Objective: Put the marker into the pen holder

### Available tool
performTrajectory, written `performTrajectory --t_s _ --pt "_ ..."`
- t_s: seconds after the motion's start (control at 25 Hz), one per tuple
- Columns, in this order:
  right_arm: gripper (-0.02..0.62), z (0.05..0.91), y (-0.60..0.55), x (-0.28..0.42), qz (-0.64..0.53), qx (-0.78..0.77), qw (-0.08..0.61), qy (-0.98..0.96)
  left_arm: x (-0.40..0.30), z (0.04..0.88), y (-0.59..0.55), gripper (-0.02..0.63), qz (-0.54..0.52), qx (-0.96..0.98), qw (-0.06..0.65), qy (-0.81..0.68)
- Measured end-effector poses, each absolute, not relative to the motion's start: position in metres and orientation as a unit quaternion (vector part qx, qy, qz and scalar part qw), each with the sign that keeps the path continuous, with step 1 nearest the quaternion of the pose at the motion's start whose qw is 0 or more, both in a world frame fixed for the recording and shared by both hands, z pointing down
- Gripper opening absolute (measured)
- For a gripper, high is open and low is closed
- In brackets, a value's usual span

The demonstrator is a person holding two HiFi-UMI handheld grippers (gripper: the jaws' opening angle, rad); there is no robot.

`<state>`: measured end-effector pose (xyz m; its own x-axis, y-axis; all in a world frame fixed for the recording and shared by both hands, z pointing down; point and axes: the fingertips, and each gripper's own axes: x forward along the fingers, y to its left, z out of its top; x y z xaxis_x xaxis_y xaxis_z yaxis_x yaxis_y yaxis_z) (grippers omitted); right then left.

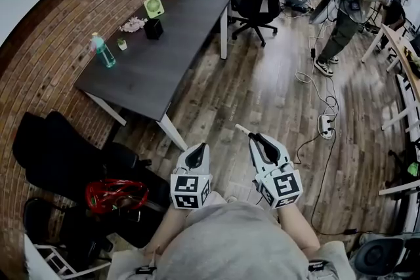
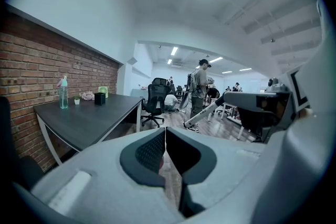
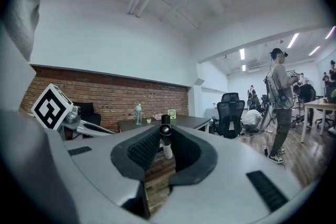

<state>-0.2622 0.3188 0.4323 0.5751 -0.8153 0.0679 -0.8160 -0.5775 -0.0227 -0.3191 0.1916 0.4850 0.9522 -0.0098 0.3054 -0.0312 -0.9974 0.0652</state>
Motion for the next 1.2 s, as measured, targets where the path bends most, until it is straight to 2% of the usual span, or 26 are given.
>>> performTrajectory --t_s 0.64,1.2 --pt "0.066 0.437 0.329 -0.237 0.042 0.892 -0.001 -0.449 -0.293 0.492 0.203 0.017 0.163 0.986 0.037 0.003" --pt "0.066 0.447 0.307 -0.168 0.052 0.897 -0.003 -0.438 -0.223 0.504 0.177 0.017 0.172 0.984 0.045 0.012"
